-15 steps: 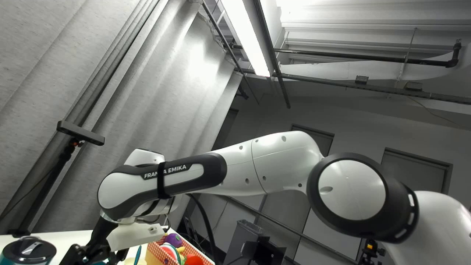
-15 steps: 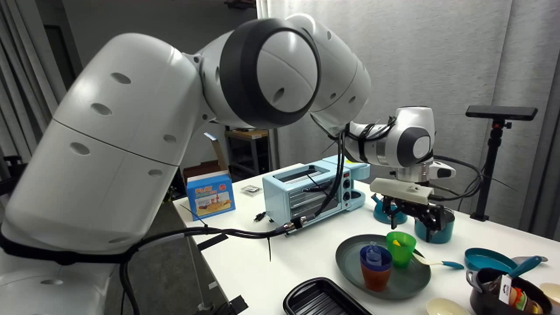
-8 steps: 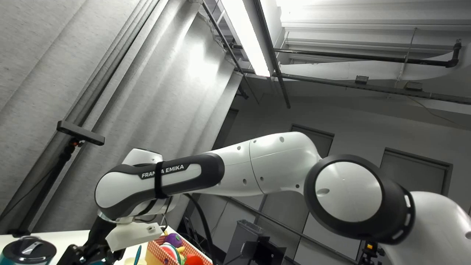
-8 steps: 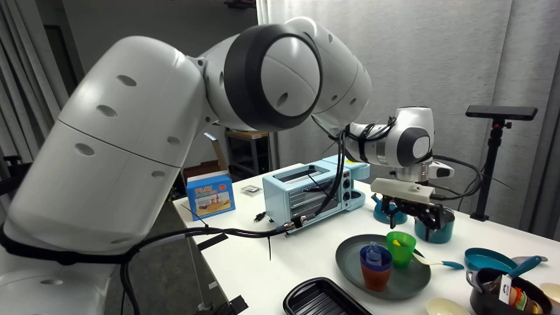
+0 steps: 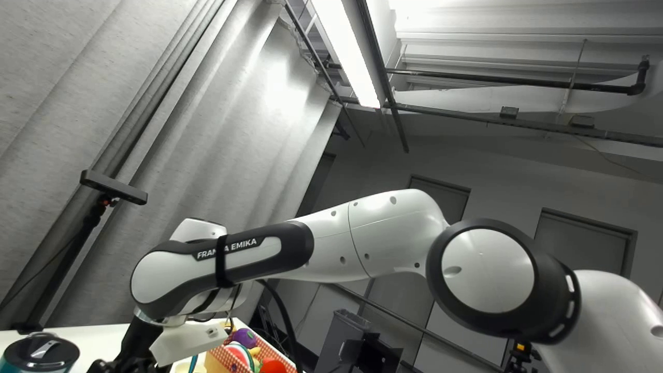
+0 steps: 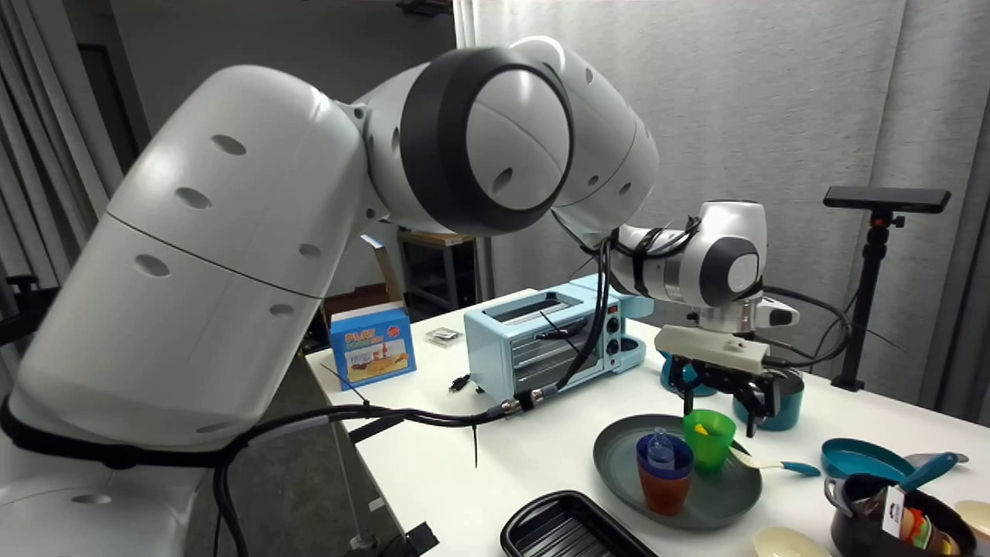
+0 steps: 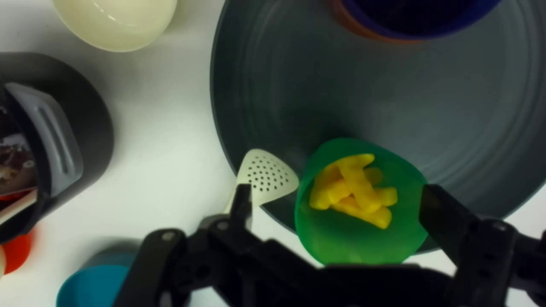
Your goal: Empty the contents in the green cup.
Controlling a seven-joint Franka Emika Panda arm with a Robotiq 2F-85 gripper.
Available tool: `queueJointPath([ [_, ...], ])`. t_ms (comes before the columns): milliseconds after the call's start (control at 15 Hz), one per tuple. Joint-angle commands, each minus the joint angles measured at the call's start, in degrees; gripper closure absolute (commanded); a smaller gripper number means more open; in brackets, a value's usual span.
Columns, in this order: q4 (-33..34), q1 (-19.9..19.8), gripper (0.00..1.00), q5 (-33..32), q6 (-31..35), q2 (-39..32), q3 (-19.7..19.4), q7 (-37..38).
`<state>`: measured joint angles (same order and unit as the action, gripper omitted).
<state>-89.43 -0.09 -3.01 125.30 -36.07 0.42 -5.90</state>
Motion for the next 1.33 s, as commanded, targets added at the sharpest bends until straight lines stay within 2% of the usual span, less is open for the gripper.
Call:
queueJointPath([
  [0,-4.35,-1.89,0.00,1.92,2.71,1.39,1.19,-2.75],
  [533,-5.51,-1.56,0.00,2.59,6.76,0.77,3.47,-5.21],
  [1267,-2.17,-1.91,0.00,2.70,5.22,0.16,4.28,-7.26],
])
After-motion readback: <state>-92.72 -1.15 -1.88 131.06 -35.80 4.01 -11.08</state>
